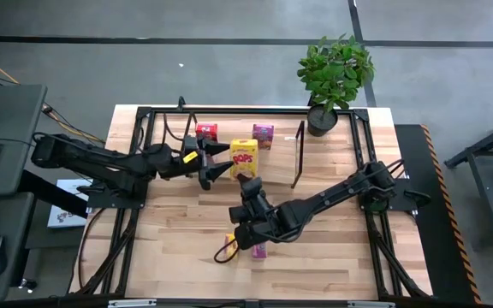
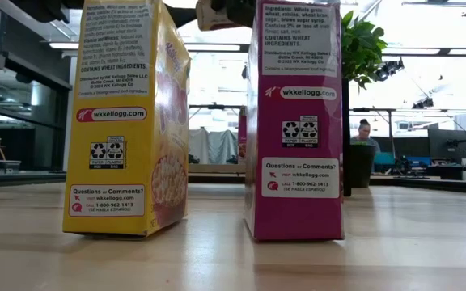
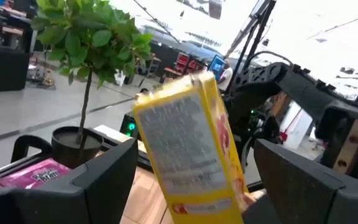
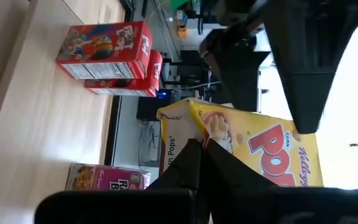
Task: Stack cereal on shelf
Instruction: Put the yellow cereal box on the shelf
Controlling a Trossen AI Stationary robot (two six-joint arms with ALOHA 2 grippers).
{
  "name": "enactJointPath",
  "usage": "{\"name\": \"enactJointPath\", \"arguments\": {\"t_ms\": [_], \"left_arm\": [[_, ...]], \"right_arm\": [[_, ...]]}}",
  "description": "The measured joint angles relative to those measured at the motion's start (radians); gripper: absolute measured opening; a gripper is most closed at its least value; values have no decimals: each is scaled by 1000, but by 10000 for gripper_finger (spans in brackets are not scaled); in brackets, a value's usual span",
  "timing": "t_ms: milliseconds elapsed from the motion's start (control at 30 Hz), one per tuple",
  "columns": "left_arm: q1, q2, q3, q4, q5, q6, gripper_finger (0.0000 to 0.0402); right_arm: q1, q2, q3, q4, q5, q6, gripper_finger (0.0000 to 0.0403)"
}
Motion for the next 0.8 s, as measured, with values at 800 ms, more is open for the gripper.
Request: {"name": "enactJointPath", "arguments": {"t_ms": [800], "left_arm": [[31,21,-1,-35,77,-74,232]], "right_arm": [[-3,0,0,148,-182,-90,1]]}}
